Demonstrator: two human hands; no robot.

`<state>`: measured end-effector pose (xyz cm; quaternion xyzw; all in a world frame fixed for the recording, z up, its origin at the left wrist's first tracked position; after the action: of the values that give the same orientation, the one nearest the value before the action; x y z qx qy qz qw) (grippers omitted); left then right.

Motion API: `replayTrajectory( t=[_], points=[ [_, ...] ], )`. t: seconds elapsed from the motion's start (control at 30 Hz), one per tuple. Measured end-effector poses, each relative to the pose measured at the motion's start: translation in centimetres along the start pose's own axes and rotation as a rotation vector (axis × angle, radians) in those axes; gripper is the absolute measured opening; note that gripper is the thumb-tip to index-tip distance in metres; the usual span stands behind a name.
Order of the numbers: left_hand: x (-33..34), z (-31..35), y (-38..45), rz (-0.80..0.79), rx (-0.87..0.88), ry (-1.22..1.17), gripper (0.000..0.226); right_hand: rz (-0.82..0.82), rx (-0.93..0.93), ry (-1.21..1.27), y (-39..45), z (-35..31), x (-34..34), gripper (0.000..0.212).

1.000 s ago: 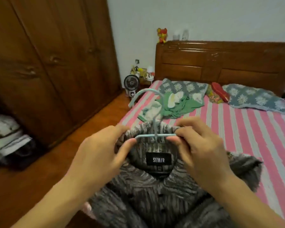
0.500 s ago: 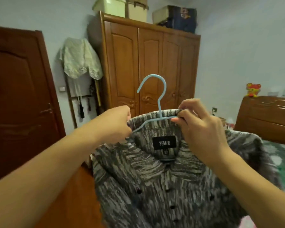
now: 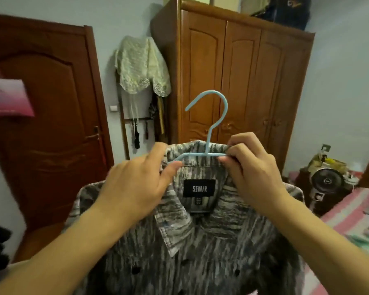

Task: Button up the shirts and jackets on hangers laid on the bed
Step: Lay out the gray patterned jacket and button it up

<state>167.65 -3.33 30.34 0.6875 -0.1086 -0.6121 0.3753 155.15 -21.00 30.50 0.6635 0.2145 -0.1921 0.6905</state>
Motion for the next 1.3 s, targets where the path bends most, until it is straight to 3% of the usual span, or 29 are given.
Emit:
replayTrajectory(
  t=[0.07, 0.13, 0.2, 0.27, 0.43, 0.57, 0.63, 0.7, 0.8, 0.93, 1.03, 1.13, 1.3],
  points=[
    [-0.8, -4.0, 0.4, 0.027, -0.093, -0.032, 0.044, -0.063, 0.075, 0.243, 2.8, 0.0, 2.8, 0.032],
    [-1.7, -7.3, -0.5, 0.128, -0.210, -0.186, 0.037, -0.299, 0.184, 0.547, 3.4, 1.6, 6.9, 0.040],
    [-2.2, -8.9, -2.0, 0.212, -0.344, -0.253, 0.028, -0.578, 0.141, 0.616, 2.2, 2.8, 11.1, 0.050],
    [-1.9, -9.3, -3.0, 0.190, -0.437, -0.218, 0.025, -0.707, 0.034, 0.586, 1.0, 3.4, 14.0, 0.066],
    [-1.8, -9.6, -5.9, -0.179, -0.498, -0.154, 0.059, -0.469, -0.074, 0.550, 5.0, 3.7, 15.6, 0.046],
    [-3.1, -11.8, -12.2, -0.378, -0.724, -0.235, 0.022, -0.587, -0.242, 0.604, 6.1, 0.9, 18.0, 0.044],
    [-3.4, -13.0, -15.8, -0.368, -0.852, -0.148, 0.039, -0.749, -0.361, 0.718, 5.9, -1.4, 19.6, 0.050],
    [-3.9, -13.9, -19.6, -0.250, -0.990, -0.112, 0.032, -0.996, -0.521, 0.808, 5.1, -4.6, 20.8, 0.056],
    [-5.3, -13.6, -24.0, -0.107, -1.108, -0.085, 0.046, -1.276, -0.681, 0.943, 3.5, -8.5, 21.4, 0.052],
    [-8.6, -11.3, -27.4, -0.099, -1.226, 0.066, 0.045, -1.276, -0.549, 1.184, 2.8, -13.2, 22.1, 0.062],
    [-12.1, -10.1, -30.9, -0.050, -1.302, 0.199, 0.055, -1.170, -0.653, 1.150, 2.4, -19.0, 20.7, 0.045],
    [-15.9, -9.4, -33.7, -0.027, -1.407, 0.383, 0.028, -0.975, -0.740, 1.040, 3.1, -24.7, 18.8, 0.038],
    [-24.7, -8.2, -34.0, -0.085, -1.471, 0.800, 0.027, -1.002, -0.706, 1.016, 4.9, -33.5, 19.0, 0.038]
  ],
)
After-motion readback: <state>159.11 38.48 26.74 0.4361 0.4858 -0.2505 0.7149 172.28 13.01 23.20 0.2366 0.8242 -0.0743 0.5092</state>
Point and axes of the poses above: each hand's wrist, its own y-axis towards the middle knuckle, its own x-axis out of the palm, z = x × y, the point moved 6 cm from there along y, towards the middle knuckle, and after that the axes turned 8 degrees about -z, right-handed, at the moved point
